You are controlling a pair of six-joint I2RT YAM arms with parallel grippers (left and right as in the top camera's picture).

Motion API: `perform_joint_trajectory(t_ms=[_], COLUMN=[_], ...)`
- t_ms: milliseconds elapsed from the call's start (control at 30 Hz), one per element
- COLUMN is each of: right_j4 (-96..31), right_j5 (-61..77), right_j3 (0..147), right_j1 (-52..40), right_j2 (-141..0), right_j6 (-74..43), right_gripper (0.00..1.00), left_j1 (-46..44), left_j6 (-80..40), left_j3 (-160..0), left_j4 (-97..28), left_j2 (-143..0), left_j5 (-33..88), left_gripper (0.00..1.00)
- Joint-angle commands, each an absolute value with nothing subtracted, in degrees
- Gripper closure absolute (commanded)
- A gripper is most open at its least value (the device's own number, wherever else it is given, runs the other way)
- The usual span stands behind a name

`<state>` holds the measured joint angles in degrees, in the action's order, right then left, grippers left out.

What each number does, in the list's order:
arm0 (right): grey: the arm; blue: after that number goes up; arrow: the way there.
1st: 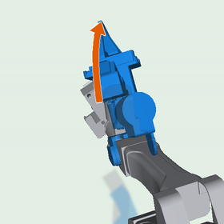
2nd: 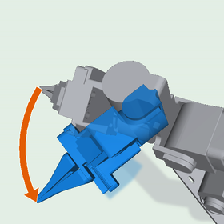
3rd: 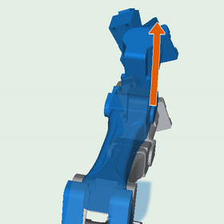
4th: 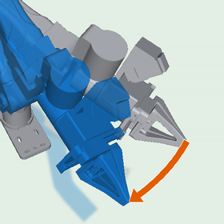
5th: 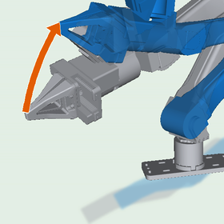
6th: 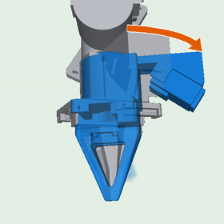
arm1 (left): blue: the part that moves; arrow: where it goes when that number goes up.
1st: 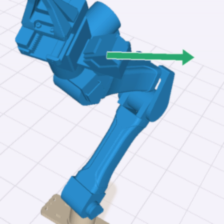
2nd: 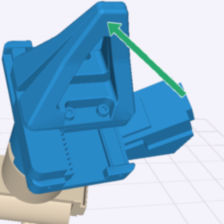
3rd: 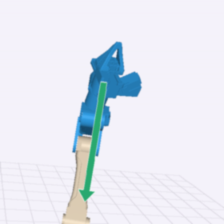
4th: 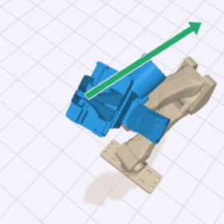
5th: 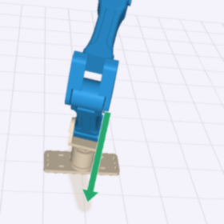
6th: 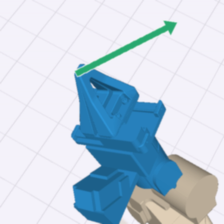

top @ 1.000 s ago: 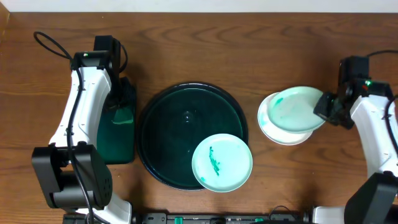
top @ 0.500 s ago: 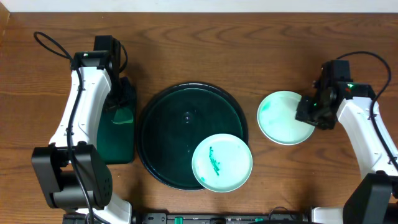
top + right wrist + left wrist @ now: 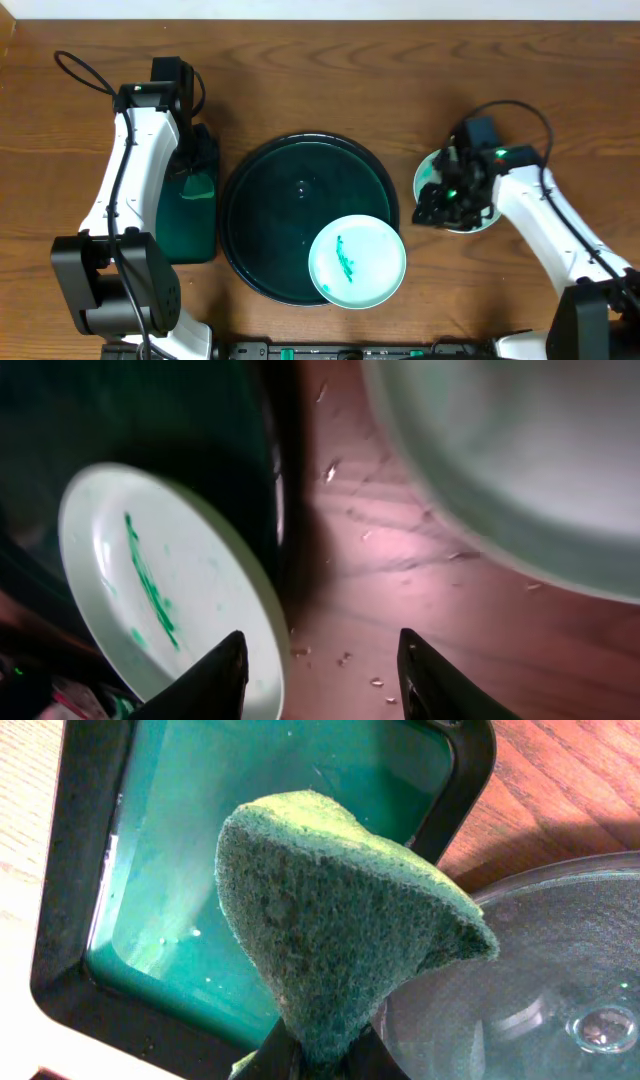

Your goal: Clean dirty plates on tray and stack at the side

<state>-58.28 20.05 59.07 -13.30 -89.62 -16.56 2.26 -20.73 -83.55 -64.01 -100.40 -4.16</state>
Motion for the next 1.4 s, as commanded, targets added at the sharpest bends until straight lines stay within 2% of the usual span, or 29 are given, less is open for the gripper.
perform_joint_trajectory(t_ms=[0, 200, 333, 500, 700, 867, 1100, 1367], right_j4=[-57.4, -52.9, -53.1, -53.5, -52.5, -51.5, -42.1, -34.0], right_j5=[21.3, 21.3, 20.8, 19.3, 19.6, 19.9, 19.3, 19.6], right_j3=[56.6, 54.5, 54.2, 54.2, 54.4, 58.3, 64.9, 66.7], right_j1=[-16.4, -21.8, -23.7, -24.6, -24.7, -25.7, -26.9, -29.4], right_j2=[-89.7, -90.0, -92.2, -95.5, -95.4, -95.4, -96.9, -106.6], right_j6=[-18.4, -18.4, -18.0, -17.8, -18.5, -18.5, -20.9, -24.4], right_gripper=[0.54, 0.53, 0.57, 0.80, 0.98, 0.99, 0.99, 0.99], left_j1=[2.4, 2.4, 2.4, 2.4, 2.4, 2.4, 1.5, -2.4], left_j6=[-19.8, -19.8, -19.8, -19.8, -19.8, -19.8, -19.8, -19.8], left_j3=[-84.6, -84.6, -84.6, -84.6, -84.6, -84.6, -84.6, -84.6], left_j4=[-63.9, -63.4, -63.4, -63.4, -63.4, -63.4, -63.4, -63.3], left_j2=[-100.1, -100.1, -100.1, -100.1, -100.1, -100.1, -100.1, -100.1], left_j5=[-4.0, -4.0, -4.0, -4.0, -4.0, -3.4, -1.4, -1.4], left_gripper=[0.93, 0.93, 0.93, 0.93, 0.93, 0.93, 0.93, 0.93])
